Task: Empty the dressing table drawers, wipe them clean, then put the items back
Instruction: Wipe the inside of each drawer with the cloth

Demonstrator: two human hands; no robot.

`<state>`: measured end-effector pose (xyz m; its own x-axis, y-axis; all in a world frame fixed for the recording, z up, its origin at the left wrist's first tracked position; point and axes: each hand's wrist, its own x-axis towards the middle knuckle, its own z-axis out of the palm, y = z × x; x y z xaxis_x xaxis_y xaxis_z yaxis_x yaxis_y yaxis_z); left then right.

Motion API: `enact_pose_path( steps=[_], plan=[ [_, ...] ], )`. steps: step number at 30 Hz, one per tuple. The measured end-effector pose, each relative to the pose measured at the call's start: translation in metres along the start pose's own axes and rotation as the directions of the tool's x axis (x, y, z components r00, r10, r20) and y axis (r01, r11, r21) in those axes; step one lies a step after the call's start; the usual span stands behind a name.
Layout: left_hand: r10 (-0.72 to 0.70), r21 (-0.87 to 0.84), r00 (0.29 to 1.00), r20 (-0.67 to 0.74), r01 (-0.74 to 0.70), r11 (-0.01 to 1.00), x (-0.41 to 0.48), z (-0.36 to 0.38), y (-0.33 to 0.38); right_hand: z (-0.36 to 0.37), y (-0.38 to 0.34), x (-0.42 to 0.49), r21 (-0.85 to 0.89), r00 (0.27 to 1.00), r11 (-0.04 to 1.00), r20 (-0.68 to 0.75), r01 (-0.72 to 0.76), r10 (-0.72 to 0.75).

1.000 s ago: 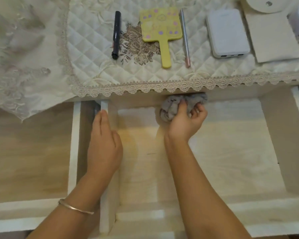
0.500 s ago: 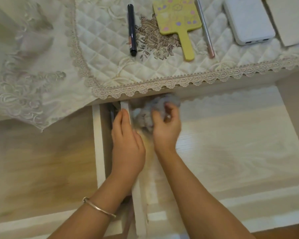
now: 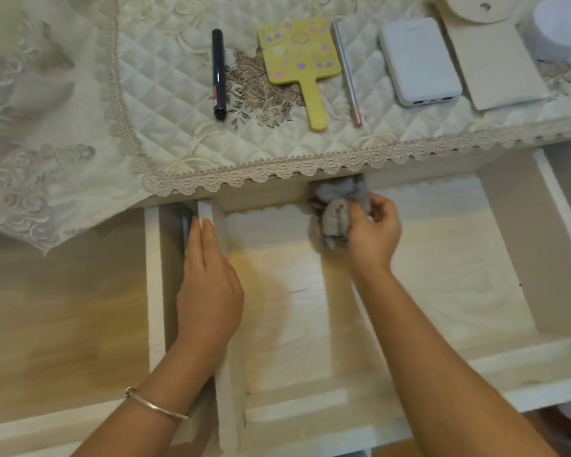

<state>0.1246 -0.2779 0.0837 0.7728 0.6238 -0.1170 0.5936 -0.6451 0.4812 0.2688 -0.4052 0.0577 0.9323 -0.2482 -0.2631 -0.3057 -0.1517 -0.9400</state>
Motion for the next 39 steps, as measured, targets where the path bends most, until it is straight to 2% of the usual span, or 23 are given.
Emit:
enact_pose_path(
  steps=[2,4,6,8,11,13,15,18,20,23,25,28,30,32,34,37,39],
  plan=[
    [-0.053,-0.002,0.999,0.009,0.053,0.999,-0.002,-0.002,0.001,-0.024,-0.002,0.031,0.046,0.985,0.997,-0.159,-0.057,0.064],
    [-0.093,0.005,0.996,0.005,0.093,0.996,-0.004,-0.002,0.005,-0.039,-0.006,0.049,0.091,0.972,0.993,-0.219,-0.070,0.089],
    [-0.108,0.034,0.994,-0.015,0.109,0.993,-0.006,-0.002,0.009,-0.034,-0.008,0.044,0.099,0.986,0.993,-0.144,-0.065,0.079],
    [-0.120,0.087,0.992,-0.038,0.123,0.989,-0.006,0.000,0.011,-0.015,-0.003,0.019,0.061,0.997,0.995,0.008,-0.073,0.073],
    [-0.193,0.163,0.979,-0.064,0.201,0.966,-0.010,0.006,0.014,0.005,0.004,-0.013,0.028,0.964,0.991,0.237,-0.129,0.119],
    [-0.206,0.221,0.975,-0.087,0.220,0.950,-0.012,0.009,0.016,0.001,0.004,-0.006,0.011,0.941,0.991,0.314,-0.135,0.125],
    [-0.180,0.279,0.981,-0.078,0.195,0.940,-0.014,0.010,0.015,-0.016,0.002,0.015,-0.002,0.938,0.992,0.324,-0.128,0.121],
    [-0.172,0.330,0.983,-0.068,0.185,0.926,-0.017,0.012,0.015,-0.049,-0.004,0.055,-0.012,0.962,0.995,0.254,-0.103,0.103],
    [-0.207,0.305,0.974,-0.097,0.227,0.925,-0.019,0.014,0.021,-0.072,-0.009,0.080,-0.048,0.980,0.996,0.182,-0.071,0.079],
    [-0.285,0.256,0.951,-0.123,0.308,0.916,-0.023,0.017,0.029,-0.092,-0.011,0.106,0.017,0.993,0.993,-0.002,-0.116,0.116],
    [-0.292,0.254,0.950,-0.113,0.312,0.916,-0.024,0.017,0.030,-0.084,-0.010,0.101,0.045,0.994,0.996,-0.070,-0.080,0.083],
    [-0.296,0.280,0.951,-0.093,0.310,0.909,-0.024,0.015,0.029,-0.052,-0.003,0.064,-0.010,1.000,1.000,0.028,-0.014,0.014],
    [-0.301,0.287,0.949,-0.096,0.316,0.904,-0.024,0.015,0.029,-0.037,0.001,0.042,-0.045,0.985,0.999,0.172,-0.013,0.021],
    [-0.302,0.286,0.948,-0.096,0.317,0.904,-0.024,0.015,0.029,-0.039,0.001,0.044,-0.073,0.973,0.997,0.229,-0.020,0.037],
    [-0.294,0.288,0.951,-0.092,0.308,0.907,-0.024,0.014,0.028,-0.057,-0.002,0.068,-0.081,0.987,0.996,0.157,-0.033,0.045],
    [-0.286,0.285,0.954,-0.095,0.301,0.910,-0.025,0.014,0.028,-0.092,-0.011,0.113,-0.053,0.994,0.994,-0.061,-0.096,0.092],
    [-0.287,0.278,0.953,-0.094,0.302,0.912,-0.025,0.015,0.028,-0.107,-0.018,0.133,0.057,0.970,0.990,-0.198,-0.130,0.139]
  ],
)
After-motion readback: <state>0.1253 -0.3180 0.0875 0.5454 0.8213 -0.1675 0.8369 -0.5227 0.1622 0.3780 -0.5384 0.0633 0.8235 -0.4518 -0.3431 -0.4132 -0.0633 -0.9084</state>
